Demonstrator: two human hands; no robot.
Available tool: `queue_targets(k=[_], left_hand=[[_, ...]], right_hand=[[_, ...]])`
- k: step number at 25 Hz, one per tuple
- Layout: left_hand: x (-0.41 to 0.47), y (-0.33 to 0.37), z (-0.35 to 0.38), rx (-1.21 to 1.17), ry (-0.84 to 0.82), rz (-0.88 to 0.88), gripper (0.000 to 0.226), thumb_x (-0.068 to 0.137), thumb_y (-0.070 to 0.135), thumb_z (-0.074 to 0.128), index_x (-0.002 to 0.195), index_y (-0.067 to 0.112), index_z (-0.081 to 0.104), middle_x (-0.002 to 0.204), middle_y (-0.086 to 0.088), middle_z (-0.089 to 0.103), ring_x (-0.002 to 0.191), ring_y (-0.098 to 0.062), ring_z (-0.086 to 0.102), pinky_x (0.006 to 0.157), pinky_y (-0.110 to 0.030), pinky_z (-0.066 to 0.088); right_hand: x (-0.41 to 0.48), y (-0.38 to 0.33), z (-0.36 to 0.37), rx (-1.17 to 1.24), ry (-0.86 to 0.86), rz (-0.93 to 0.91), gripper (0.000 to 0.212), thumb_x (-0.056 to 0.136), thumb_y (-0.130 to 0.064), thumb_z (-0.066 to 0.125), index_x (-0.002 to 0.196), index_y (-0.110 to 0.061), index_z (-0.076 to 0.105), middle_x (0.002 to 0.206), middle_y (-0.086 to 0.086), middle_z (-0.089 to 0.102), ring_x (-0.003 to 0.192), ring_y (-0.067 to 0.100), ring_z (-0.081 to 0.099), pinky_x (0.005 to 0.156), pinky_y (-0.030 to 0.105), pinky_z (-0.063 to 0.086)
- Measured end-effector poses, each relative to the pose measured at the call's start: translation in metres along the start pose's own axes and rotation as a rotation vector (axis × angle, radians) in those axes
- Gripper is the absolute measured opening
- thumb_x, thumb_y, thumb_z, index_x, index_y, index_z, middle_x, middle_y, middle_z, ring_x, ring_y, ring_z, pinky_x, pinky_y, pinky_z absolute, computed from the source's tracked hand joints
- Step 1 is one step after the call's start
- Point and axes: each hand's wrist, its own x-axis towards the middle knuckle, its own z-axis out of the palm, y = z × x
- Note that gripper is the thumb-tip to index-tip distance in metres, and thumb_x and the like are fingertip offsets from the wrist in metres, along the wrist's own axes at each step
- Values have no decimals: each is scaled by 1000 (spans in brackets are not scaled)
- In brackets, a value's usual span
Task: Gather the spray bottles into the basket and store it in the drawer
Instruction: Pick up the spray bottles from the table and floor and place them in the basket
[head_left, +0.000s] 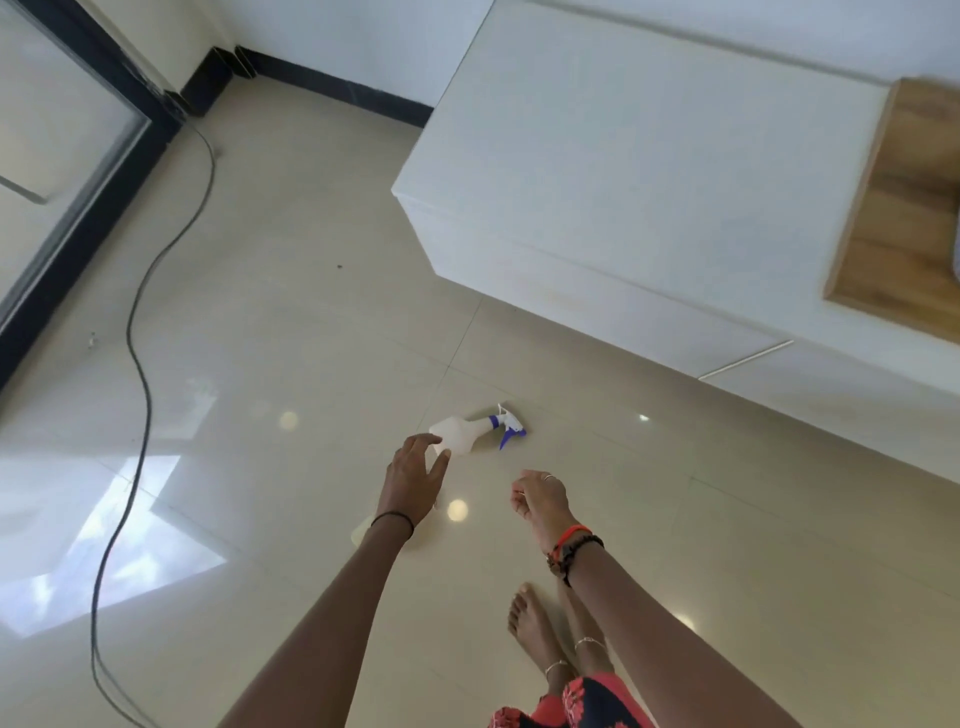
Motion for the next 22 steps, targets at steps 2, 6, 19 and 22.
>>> queue_targets(k=[2, 6, 19, 22], left_hand=[[29, -25, 17, 37, -5, 5, 27, 94, 23, 53, 118, 13, 57, 132, -5, 54, 119, -27, 49, 100, -36, 39], [84, -67, 56, 109, -32, 6, 30, 93, 21, 53, 121, 11, 55, 134, -7, 51, 122, -30, 47, 102, -38, 37], [219, -147, 163, 520, -302, 21, 110, 69, 45, 78, 149, 7, 12, 151, -17, 27, 139, -33, 28, 113, -43, 31], [224, -149, 167, 549, -343, -33, 103, 67, 40, 80, 144, 7, 20, 140, -18, 38, 129, -33, 38, 100, -43, 42]], right_hand=[[41, 12, 12, -6, -19, 13, 31, 90, 13, 31, 73, -11, 43, 64, 8, 36, 48, 11, 39, 47, 17, 35], [118, 32, 34, -176, -72, -10, 35, 87, 9, 35, 63, -16, 38, 64, 4, 32, 56, 14, 29, 54, 22, 29], [290, 73, 88, -241, -257, 73, 39, 97, -3, 31, 133, -12, 42, 76, -4, 35, 63, 7, 36, 61, 18, 36], [289, 77, 94, -110, -264, 105, 31, 94, 0, 30, 99, -17, 55, 73, 0, 39, 59, 10, 31, 60, 18, 32]])
